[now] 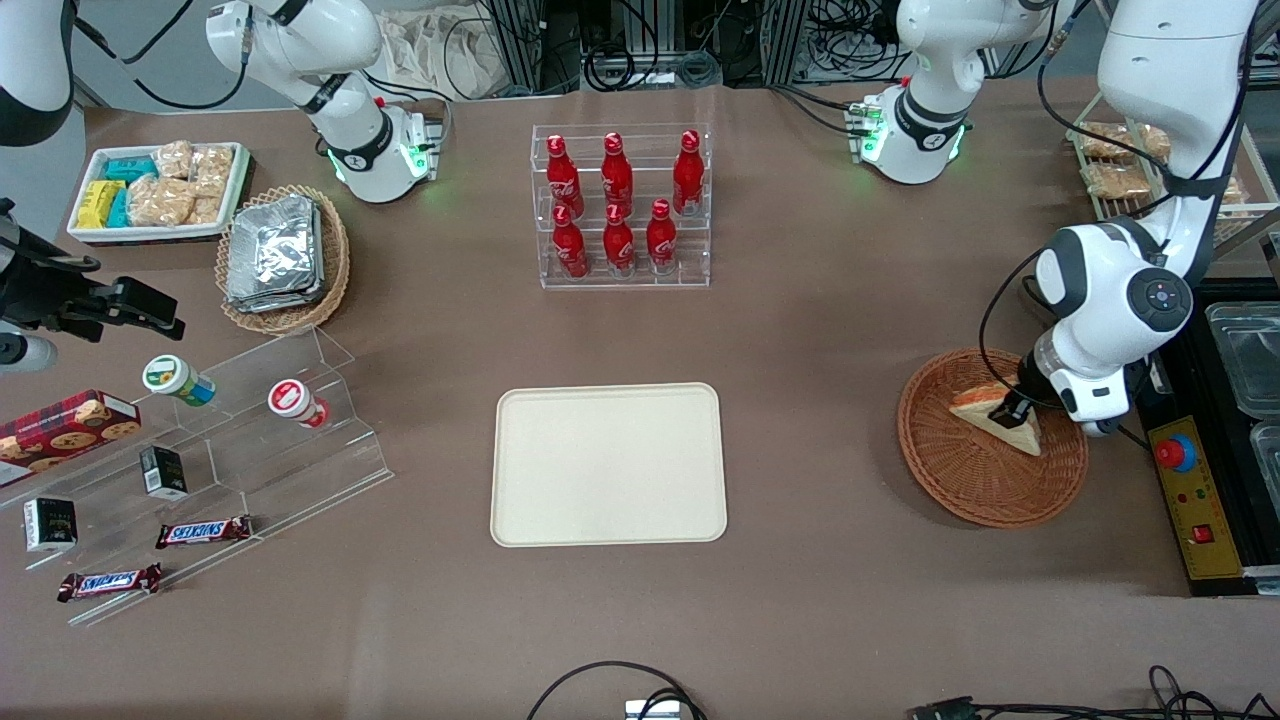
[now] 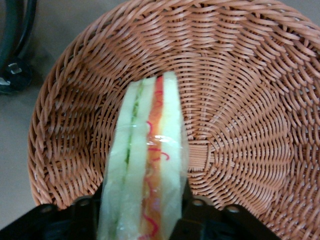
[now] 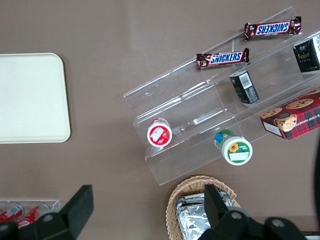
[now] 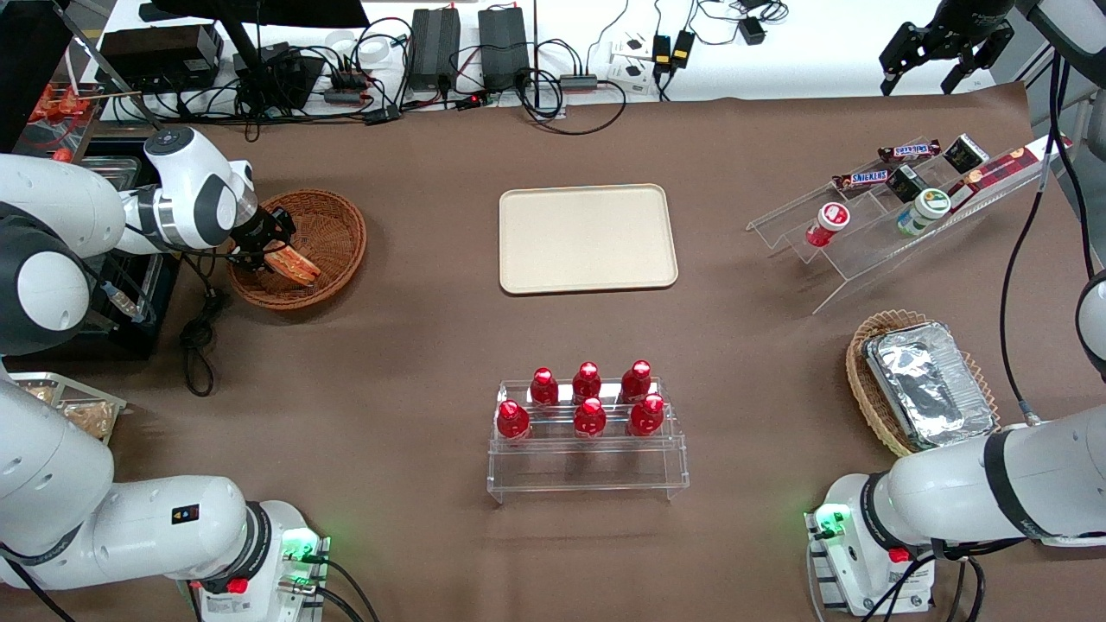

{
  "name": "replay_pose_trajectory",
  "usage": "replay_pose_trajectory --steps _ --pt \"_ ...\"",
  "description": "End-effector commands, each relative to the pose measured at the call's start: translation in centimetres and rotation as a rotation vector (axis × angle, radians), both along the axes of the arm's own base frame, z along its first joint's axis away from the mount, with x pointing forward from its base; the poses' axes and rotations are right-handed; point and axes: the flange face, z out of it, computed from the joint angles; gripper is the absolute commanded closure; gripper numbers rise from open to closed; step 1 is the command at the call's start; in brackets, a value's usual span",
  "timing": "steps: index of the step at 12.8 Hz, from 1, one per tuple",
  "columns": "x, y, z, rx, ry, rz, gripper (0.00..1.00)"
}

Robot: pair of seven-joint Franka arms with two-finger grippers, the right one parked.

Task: Place sandwich from basket to tray
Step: 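Lower the open left gripper around the sandwich and close it, then lift the sandwich up out of the basket with the left gripper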

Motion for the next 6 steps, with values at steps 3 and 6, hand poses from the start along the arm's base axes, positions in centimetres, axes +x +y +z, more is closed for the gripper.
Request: replay_pose_trajectory --steps 3,6 --pt "-0.1 0.0 1.2 0.009 -0.021 -0.003 0.78" --pt "0.7 -0.5 5.5 0.014 0.000 -0.044 0.81"
